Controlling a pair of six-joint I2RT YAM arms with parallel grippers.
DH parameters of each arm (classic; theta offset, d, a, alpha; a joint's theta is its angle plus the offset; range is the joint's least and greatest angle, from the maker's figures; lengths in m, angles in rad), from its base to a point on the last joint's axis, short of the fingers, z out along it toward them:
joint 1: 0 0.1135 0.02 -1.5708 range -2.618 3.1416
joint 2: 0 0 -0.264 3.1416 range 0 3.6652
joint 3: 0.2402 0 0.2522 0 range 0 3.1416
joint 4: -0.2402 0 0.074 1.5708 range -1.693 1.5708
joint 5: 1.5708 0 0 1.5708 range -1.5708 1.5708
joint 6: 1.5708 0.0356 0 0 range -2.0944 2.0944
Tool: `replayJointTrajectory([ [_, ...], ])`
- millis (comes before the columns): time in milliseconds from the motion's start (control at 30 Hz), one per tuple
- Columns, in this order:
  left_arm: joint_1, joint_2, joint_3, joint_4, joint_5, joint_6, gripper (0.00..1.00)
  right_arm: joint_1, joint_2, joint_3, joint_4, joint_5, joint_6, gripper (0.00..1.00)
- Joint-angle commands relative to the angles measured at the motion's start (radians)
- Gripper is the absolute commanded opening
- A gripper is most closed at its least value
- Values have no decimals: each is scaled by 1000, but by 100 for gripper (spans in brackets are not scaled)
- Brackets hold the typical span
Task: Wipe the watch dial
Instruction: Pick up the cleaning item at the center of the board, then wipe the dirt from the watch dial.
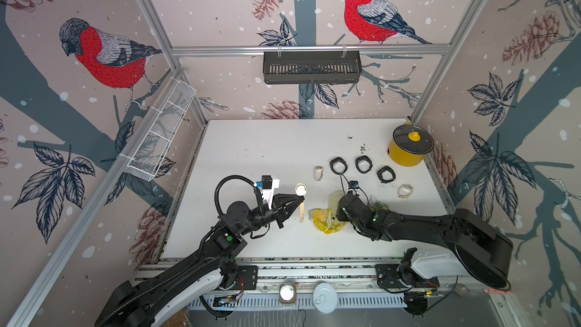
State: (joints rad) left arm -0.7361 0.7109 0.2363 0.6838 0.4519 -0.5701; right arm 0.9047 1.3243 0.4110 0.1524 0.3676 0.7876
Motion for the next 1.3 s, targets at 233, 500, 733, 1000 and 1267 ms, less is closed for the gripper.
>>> replayJointTrajectory([
  [233,0,-47,-66,132,4,98,0,11,-478,-131,224,-69,-306,2],
  [500,0,77,-21,131,-3,61,0,100,-557,21,219,-108,-536,2],
  [733,0,194,39,133,55,15,0,212,-421,146,279,-96,-671,2],
  [1000,0,234,49,137,55,-11,0,250,-350,167,304,-68,-739,2],
  [1267,0,287,78,142,88,-19,0,322,-236,239,247,-3,-854,2],
])
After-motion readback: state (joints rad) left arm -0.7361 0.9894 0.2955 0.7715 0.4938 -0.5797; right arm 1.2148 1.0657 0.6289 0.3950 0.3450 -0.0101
